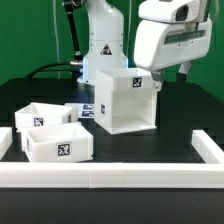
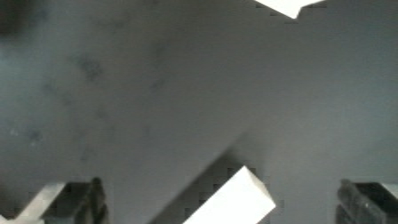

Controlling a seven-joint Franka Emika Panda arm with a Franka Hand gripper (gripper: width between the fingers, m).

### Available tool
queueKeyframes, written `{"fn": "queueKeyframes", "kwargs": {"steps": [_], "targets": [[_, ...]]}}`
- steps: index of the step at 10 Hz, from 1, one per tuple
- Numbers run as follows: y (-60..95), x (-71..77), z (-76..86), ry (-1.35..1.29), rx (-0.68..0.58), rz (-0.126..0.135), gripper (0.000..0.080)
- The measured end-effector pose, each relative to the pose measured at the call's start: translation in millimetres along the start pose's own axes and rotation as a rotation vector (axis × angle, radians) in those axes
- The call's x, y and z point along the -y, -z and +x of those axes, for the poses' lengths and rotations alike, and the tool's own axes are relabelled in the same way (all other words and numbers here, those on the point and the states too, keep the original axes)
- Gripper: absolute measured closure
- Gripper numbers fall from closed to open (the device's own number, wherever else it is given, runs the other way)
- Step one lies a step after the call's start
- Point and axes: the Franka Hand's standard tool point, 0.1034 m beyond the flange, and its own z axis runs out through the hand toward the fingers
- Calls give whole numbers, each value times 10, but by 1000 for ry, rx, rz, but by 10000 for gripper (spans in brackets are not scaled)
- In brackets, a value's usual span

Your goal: Assemble drawer

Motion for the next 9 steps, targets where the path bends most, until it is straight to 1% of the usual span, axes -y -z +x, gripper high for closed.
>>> {"fn": "queueKeyframes", "kwargs": {"steps": [1,2,3,4,5,6,7,9], "targets": [[3,-1,0,1,0,0,150],[42,-1,-7,-37,-3,-5,150],[96,53,-99,-50,-10,-15,150],[135,150,-244,-52,-16,-23,150],[164,226,-362,-56,-16,-23,150],[198,257,-434,-52,-23,-32,150],[236,309,-564,-53,-28,-43,150],[220,317,-572,-53,-26,-41,150]]}}
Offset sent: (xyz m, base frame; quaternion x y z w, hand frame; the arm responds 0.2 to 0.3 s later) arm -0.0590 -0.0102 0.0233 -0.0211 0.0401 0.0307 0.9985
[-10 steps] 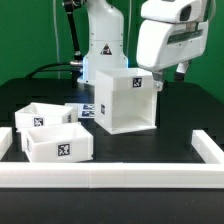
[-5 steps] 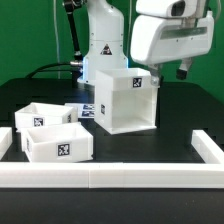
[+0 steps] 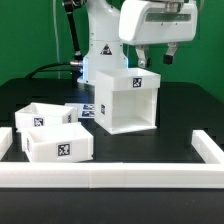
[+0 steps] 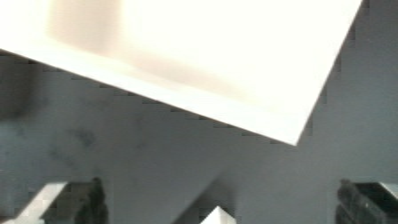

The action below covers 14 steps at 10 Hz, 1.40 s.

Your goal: Assemble drawer

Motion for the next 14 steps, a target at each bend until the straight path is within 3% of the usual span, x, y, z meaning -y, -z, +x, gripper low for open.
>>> {"fn": "queueKeyframes", "kwargs": {"steps": [2,4,5,6,10,12,13,14], "targets": [[-10,4,-6,0,2,1,150],[-31,104,-220,-56,11,2,150],[-79,176,-352,-82,4,25,150],[-140,229,-432,-90,5,32,150],[-374,428,-562,-118,2,29,150],[-488,439,-554,-119,-5,31,150],[-499,425,-532,-121,-16,27,320],[-500,424,-523,-129,-18,24,320]]}}
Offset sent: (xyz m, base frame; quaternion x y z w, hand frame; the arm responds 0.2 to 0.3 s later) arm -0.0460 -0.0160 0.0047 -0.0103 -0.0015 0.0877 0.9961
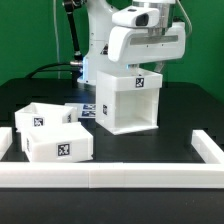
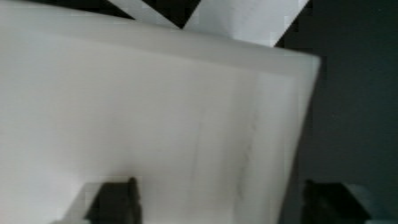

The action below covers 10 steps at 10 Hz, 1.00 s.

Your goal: Assemble drawer

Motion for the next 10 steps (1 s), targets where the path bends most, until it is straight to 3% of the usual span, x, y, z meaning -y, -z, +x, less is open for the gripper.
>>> {"fn": "queueKeyframes", "kwargs": {"steps": [2,3,4,10], "targets": [[25,2,28,-9,7,1,594],[34,-6,42,-9,5,1,594],[31,-4,39,-9,5,1,745],[29,-7,37,-10,5,1,762]]}}
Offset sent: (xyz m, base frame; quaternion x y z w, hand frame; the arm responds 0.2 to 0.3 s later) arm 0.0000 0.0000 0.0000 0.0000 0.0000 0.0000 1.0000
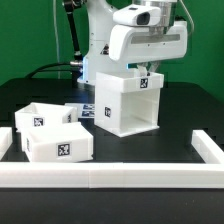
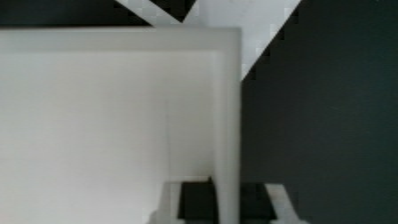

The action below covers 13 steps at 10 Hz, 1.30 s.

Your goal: Assemble drawer

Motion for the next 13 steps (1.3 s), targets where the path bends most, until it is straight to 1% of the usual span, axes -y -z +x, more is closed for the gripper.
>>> {"fn": "queueKeyframes", "kwargs": {"steps": [1,5,8,9,11,12,13], "targets": [[0,-29,42,-4,-2,1,762],[42,-401,688,-34,-51,-2,762],[68,-599,1074,-64,-90,-8,762],[73,-652,1162,-67,-100,-11,762],[86,-760,1340,-179,-122,-2,762],[89,-788,1388,-244,-128,1,762],[89,-782,1390,-298,-129,4,762]]}}
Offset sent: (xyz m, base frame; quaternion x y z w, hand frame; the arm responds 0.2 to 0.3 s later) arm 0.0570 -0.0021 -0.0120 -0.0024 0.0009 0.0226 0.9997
